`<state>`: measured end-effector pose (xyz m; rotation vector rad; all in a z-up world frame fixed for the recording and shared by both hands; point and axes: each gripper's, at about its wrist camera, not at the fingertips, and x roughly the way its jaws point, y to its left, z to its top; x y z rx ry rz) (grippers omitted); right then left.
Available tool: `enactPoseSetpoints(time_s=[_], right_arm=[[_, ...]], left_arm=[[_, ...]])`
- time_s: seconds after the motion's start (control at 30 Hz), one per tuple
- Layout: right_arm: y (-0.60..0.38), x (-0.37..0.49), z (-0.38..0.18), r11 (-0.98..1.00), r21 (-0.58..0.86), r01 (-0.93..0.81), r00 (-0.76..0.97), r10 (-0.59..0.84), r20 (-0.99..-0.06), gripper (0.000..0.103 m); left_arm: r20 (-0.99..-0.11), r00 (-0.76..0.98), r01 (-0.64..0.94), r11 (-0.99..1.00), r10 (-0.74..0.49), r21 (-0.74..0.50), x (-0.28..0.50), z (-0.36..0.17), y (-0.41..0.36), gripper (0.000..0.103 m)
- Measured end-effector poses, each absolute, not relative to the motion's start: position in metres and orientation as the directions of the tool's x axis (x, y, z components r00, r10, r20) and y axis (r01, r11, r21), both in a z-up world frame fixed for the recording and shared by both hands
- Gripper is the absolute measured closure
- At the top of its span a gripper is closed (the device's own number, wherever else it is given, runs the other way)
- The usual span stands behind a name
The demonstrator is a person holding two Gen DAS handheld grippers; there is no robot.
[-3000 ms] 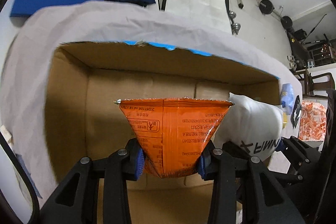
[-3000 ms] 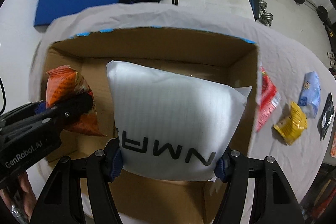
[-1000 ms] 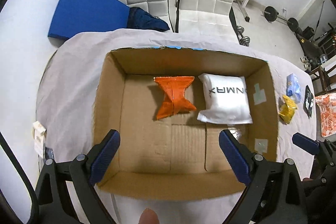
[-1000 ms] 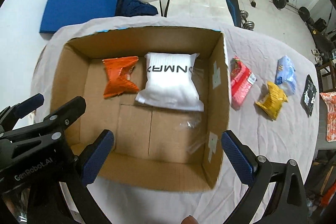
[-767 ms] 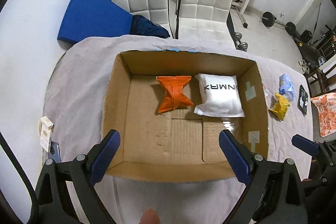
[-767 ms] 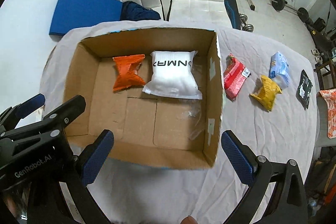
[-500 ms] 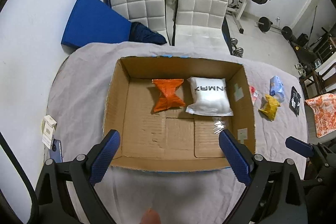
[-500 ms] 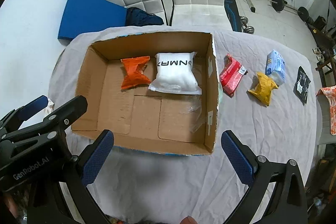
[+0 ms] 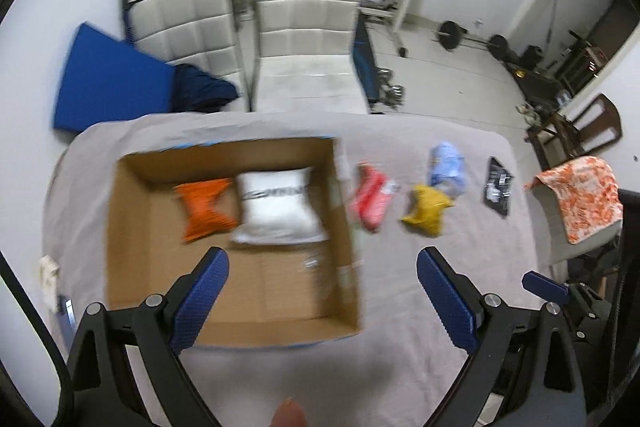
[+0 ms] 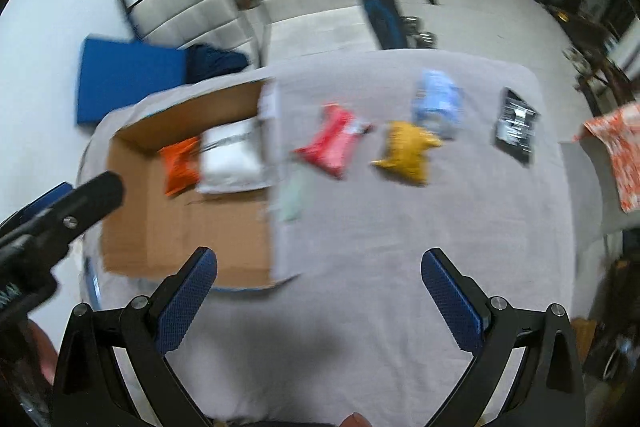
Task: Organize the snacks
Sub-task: 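Grasp the blue-white packet with the left tool while the right tool grasps the black packet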
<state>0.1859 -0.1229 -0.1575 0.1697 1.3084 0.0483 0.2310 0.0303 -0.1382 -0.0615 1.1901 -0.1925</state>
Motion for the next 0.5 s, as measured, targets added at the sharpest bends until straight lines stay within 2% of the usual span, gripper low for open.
enactPoseSetpoints(time_s=[0.23,0.5], right_arm=[[-0.266,0.218,-0.178,0.958,0.115,0.261,0.253,0.047,-0.966,0.000],[-0.400,0.287,-0.233,0.909,0.107,0.402,0.177,0.038,-0.983,0.000]], left_arm=[[-0.941,0.229,0.196,0.959,-0.249,-0.205,0.292,-0.174,-0.087,0.006],[-0.970,0.097,0.224,0.954,-0.225,-0.199,0.361,-0.244,-0.187,0.006]])
